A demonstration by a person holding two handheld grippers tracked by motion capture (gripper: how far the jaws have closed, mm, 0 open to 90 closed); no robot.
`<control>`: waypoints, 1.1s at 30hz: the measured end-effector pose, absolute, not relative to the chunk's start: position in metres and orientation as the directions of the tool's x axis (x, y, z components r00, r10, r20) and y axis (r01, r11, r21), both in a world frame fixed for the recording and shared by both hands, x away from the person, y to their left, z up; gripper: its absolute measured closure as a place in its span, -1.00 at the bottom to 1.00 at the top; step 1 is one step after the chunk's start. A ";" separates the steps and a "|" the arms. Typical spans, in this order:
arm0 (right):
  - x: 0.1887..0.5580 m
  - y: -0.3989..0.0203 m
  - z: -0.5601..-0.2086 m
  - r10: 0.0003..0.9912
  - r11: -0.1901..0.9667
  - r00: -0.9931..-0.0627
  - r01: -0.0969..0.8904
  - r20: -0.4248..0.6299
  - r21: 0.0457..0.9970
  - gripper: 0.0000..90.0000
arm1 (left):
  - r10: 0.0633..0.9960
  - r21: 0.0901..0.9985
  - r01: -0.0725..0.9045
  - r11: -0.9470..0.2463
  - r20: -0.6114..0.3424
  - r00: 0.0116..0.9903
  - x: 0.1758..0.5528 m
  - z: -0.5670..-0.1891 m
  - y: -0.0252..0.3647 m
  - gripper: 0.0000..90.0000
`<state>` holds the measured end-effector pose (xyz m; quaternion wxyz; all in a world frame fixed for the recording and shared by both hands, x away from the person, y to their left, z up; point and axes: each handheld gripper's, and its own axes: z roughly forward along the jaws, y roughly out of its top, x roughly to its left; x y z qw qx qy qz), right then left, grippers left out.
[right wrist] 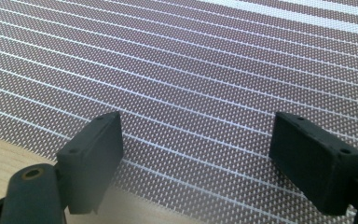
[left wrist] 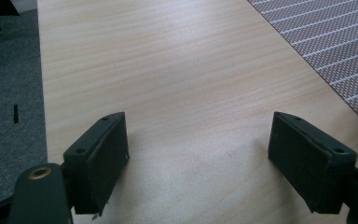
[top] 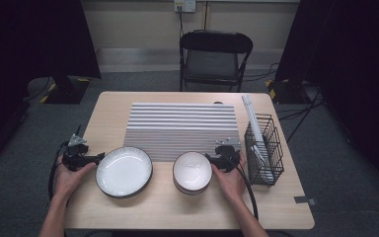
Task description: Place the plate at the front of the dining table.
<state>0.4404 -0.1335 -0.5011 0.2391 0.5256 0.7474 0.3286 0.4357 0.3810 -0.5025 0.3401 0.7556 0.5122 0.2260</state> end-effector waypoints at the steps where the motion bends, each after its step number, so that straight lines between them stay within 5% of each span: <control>1: 0.440 -0.133 -0.501 0.943 0.232 -0.333 0.629 -0.012 0.742 -0.63 | 0.928 0.745 0.620 -0.243 -0.008 0.373 0.436 -0.503 0.381 -0.56; 21: 0.440 -0.132 -0.501 0.945 0.229 -0.325 0.627 -0.017 0.744 -0.61 | 0.930 0.734 0.636 -0.239 -0.014 0.366 0.437 -0.500 0.382 -0.51; 24: 0.438 -0.134 -0.496 0.942 0.237 -0.335 0.637 -0.013 0.733 -0.25 | 0.930 0.721 0.647 -0.248 -0.011 0.369 0.436 -0.498 0.384 -0.44; 27: 0.440 -0.133 -0.496 0.932 0.252 -0.363 0.639 -0.003 0.727 -0.39 | 0.925 0.720 0.648 -0.250 -0.019 0.379 0.436 -0.497 0.385 -0.36; 33: 0.441 -0.133 -0.492 0.930 0.235 -0.366 0.651 0.028 0.722 -0.27 | 0.925 0.712 0.660 -0.238 -0.041 0.378 0.435 -0.495 0.386 -0.36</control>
